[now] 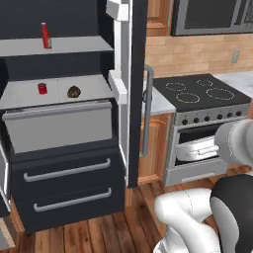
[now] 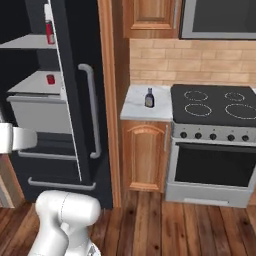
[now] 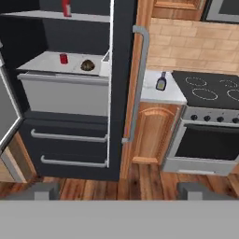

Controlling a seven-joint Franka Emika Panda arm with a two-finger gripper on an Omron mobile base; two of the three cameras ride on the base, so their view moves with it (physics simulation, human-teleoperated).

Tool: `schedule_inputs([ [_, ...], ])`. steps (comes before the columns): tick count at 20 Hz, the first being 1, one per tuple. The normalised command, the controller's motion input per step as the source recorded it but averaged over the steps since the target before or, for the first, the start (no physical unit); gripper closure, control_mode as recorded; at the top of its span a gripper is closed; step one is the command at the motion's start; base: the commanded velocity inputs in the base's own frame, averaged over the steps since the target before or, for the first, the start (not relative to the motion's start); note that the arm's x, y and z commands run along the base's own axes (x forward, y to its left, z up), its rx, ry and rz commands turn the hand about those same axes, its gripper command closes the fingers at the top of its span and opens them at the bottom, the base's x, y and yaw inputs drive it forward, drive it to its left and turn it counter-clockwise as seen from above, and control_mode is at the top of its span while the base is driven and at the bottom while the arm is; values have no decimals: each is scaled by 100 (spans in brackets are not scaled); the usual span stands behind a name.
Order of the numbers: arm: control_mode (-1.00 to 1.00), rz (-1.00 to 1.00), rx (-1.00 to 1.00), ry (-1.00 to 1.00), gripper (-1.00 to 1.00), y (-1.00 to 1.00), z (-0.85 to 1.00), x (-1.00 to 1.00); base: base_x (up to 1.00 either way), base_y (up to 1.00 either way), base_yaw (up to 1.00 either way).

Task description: Place the ketchup and condiment bottle from the counter to the top shelf of the fridge. If the existing items in the fridge are on the top shelf, move them to other shelves.

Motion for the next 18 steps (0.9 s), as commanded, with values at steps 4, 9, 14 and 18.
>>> schedule_inputs([
  [4, 100, 0, 0, 0, -100, 0, 0, 0, 49, -100, -7],
  [9, 100, 0, 0, 0, -100, 0, 0, 0, 98, -97, 0],
  [14, 100, 0, 0, 0, -100, 0, 0, 0, 100, -42, 8],
  [18, 100, 0, 0, 0, -100, 0, 0, 0, 82, -11, 10],
])
